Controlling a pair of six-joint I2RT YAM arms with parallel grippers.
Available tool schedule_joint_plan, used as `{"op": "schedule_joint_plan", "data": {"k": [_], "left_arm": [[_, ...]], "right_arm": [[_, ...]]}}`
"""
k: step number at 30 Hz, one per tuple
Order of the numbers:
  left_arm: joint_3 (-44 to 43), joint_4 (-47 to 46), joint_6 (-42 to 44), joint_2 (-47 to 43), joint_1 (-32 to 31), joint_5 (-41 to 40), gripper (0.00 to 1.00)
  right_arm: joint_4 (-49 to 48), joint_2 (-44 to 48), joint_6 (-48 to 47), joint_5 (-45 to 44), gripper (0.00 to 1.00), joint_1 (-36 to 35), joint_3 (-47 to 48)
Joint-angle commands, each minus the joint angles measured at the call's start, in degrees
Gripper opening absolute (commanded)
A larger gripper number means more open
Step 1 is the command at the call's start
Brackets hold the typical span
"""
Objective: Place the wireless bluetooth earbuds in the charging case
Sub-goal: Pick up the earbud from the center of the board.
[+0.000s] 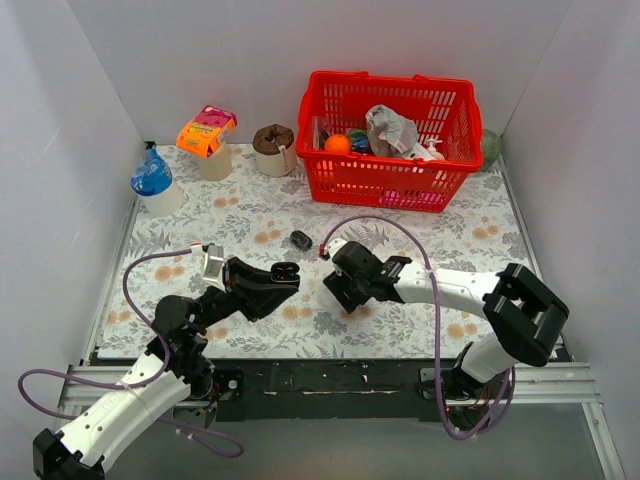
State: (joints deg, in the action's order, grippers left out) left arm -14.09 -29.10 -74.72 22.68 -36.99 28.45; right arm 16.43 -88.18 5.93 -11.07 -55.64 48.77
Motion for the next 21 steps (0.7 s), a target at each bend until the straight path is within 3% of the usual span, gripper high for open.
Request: {"op": "schedule_joint_plan", "data": {"k": [1, 4, 5, 8, 14, 21], "left_arm": [[-0.68, -0.87, 0.8, 0.09, -0.18, 0.38, 0.0], [-1.03, 0.01, 0.71, -0.35, -0.18, 0.21, 0.0], [-0.86, 0.1, 0.63, -0.35, -0.18, 0.21, 0.0], [-0.59, 0.19, 0.28, -0.88, -0.18, -0.23, 0.0], [-0.5, 0.36, -0.34, -0.44, -0.27, -0.32, 0.0], [-0.76, 1.41, -0.96, -0.7, -0.18, -0.23, 0.0]], "right_arm": [[1.42, 6.42, 5.74, -3.25, 0.72, -0.35, 1.42], [-1.82, 10.47, 11.0, -0.1, 0.58, -0.35, -2.79], [-2.79, 11.27, 12.25, 0.87, 0.38, -0.35, -3.94], [-6.22, 12.94, 15.94, 3.6, 0.02, -0.52, -7.9], [-10.0, 10.23, 20.16, 6.85, 0.01, -0.7, -10.8], [-12.91, 6.19, 21.57, 4.75, 0.01, -0.7, -10.54]]}}
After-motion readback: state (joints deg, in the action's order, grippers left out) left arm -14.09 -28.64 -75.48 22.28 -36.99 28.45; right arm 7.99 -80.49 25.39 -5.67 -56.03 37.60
